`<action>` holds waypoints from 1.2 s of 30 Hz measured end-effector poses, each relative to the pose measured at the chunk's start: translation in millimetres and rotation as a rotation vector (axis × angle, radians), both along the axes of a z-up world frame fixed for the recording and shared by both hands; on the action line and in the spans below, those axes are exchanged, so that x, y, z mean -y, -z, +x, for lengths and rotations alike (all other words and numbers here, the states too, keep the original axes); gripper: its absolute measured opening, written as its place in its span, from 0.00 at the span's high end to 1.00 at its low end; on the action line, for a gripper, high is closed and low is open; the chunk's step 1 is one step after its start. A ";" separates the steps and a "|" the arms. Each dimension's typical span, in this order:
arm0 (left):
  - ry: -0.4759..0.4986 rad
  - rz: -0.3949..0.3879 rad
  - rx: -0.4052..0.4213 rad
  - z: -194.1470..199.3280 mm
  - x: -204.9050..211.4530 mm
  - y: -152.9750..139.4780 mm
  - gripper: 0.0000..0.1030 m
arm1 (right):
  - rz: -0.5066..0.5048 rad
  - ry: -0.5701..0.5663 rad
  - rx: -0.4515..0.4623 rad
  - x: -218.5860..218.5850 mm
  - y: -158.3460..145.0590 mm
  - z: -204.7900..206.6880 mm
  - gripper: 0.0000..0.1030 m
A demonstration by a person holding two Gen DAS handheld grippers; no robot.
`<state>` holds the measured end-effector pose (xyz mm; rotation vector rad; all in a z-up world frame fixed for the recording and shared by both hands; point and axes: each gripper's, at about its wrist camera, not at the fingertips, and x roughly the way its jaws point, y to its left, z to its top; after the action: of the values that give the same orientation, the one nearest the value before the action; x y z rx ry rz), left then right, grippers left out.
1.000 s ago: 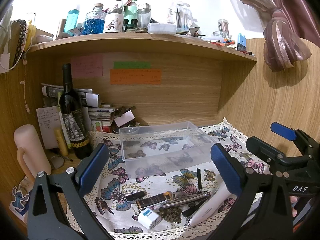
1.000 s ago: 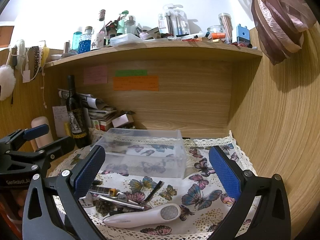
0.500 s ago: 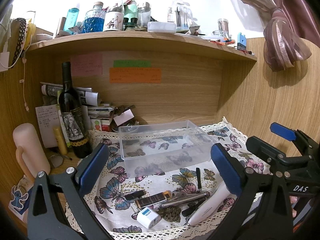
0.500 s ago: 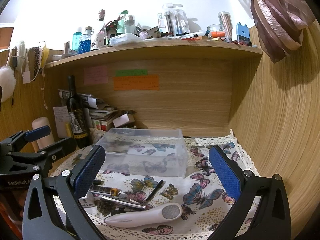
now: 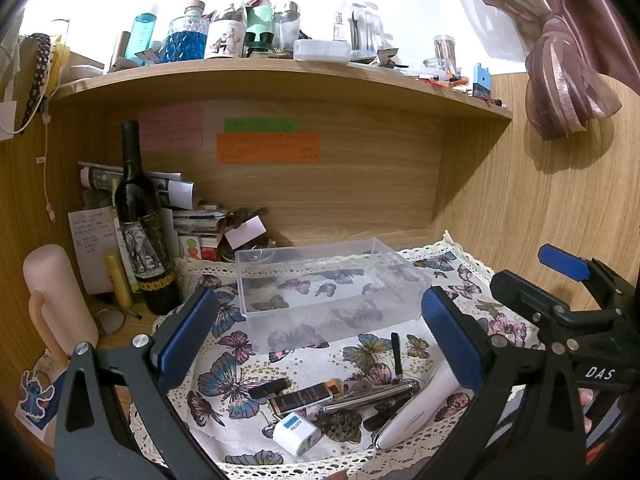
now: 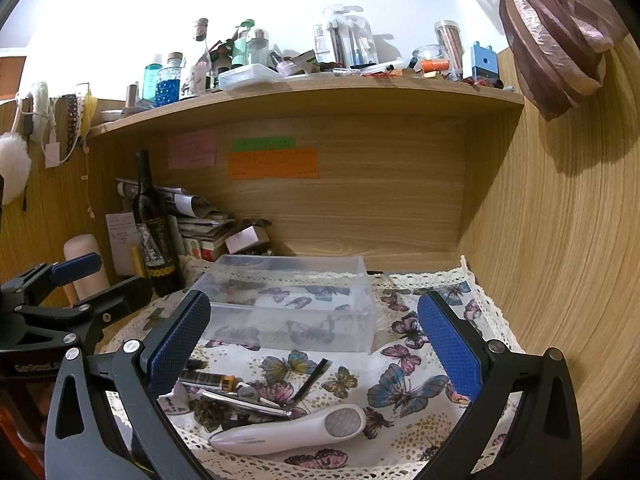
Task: Organize rigid objects
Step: 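Grasp the white plug adapter with the left tool while the right tool grasps the white massager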
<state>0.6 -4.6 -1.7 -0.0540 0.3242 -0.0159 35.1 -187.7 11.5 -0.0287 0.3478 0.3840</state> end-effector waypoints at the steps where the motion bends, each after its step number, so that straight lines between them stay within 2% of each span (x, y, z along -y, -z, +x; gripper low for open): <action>1: 0.002 -0.001 -0.003 0.1 -0.9 1.5 0.00 | 0.000 0.004 -0.009 0.1 1.6 0.5 0.00; 3: 0.002 -0.008 -0.015 1.7 -4.5 5.9 0.00 | -0.001 0.011 -0.032 0.6 5.8 2.0 0.00; 8: -0.016 -0.022 -0.093 9.4 -14.8 28.1 0.00 | -0.005 0.015 -0.159 7.6 33.5 16.4 0.00; 12: -0.027 -0.027 -0.171 13.7 -21.2 50.9 0.10 | -0.002 0.008 -0.270 9.8 58.9 24.9 0.00; 21: -0.021 -0.054 -0.349 16.1 -27.5 106.1 0.22 | 0.005 -0.011 -0.470 13.2 107.4 34.2 0.15; 26: -0.018 -0.075 -0.391 19.4 -29.2 119.3 0.34 | 0.035 -0.037 -0.518 12.3 118.8 41.5 0.25; 29: -0.001 -0.083 -0.398 23.8 -28.0 123.1 0.45 | 0.063 -0.047 -0.530 10.0 120.0 47.4 0.26; 31: 0.013 -0.084 -0.403 26.8 -26.3 125.4 0.57 | 0.060 -0.043 -0.525 6.8 119.9 51.8 0.29; 35: 0.026 -0.066 -0.389 29.3 -22.5 127.6 0.59 | 0.059 -0.052 -0.561 -0.4 125.3 66.0 0.38; 36: 0.027 -0.062 -0.386 29.8 -21.8 127.7 0.59 | 0.048 -0.049 -0.563 -3.1 126.5 69.3 0.42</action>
<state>30.4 17.2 -129.3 -0.1143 0.7105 -0.0426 104.4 -184.6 -115.1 0.1208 0.8950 0.4460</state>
